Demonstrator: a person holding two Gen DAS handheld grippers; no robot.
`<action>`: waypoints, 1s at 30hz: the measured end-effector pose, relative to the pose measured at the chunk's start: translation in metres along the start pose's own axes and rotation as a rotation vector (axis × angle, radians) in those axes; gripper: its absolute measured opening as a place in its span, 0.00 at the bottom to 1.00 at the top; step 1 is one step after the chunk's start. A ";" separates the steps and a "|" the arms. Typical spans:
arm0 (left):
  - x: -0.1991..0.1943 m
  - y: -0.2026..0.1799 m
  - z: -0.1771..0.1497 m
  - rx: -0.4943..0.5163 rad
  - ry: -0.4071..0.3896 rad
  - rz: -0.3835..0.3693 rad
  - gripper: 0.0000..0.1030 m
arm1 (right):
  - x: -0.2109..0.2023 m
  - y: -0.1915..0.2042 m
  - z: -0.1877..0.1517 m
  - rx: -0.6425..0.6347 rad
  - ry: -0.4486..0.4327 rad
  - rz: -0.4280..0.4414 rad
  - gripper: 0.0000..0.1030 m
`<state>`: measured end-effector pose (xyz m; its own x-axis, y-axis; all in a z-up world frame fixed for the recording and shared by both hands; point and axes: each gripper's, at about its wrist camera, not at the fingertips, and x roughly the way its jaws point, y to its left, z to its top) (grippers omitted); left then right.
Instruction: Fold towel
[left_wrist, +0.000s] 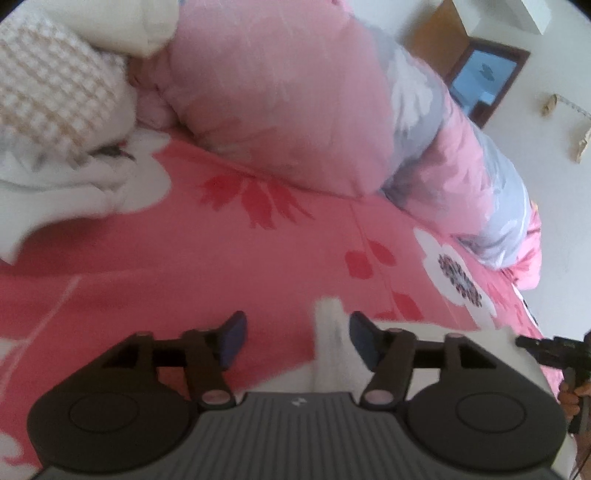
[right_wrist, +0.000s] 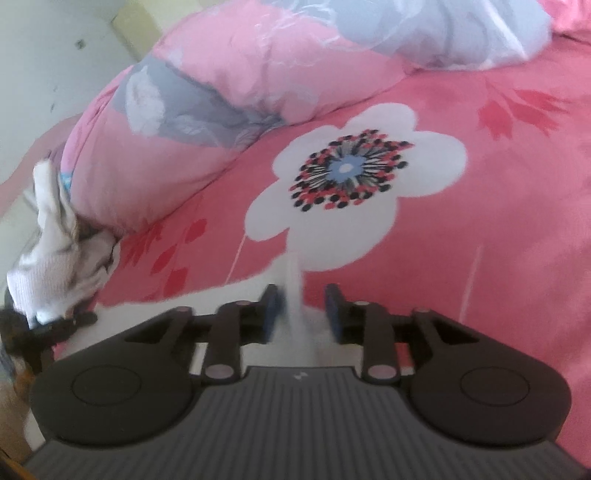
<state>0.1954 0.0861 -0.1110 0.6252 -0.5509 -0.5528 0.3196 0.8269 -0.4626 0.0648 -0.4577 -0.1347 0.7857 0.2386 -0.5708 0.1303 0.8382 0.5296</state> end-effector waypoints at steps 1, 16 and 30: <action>-0.004 0.000 0.001 -0.005 -0.013 0.000 0.63 | -0.004 -0.002 0.000 0.022 -0.008 -0.002 0.37; -0.018 -0.072 -0.008 0.161 0.041 -0.070 0.57 | -0.015 0.080 0.009 -0.163 -0.029 0.039 0.24; 0.001 -0.029 -0.006 -0.029 0.136 -0.059 0.32 | 0.044 0.036 0.004 0.041 0.043 -0.100 0.03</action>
<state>0.1823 0.0610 -0.1024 0.5035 -0.6100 -0.6119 0.3308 0.7904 -0.5157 0.1068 -0.4187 -0.1385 0.7408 0.1768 -0.6480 0.2319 0.8381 0.4938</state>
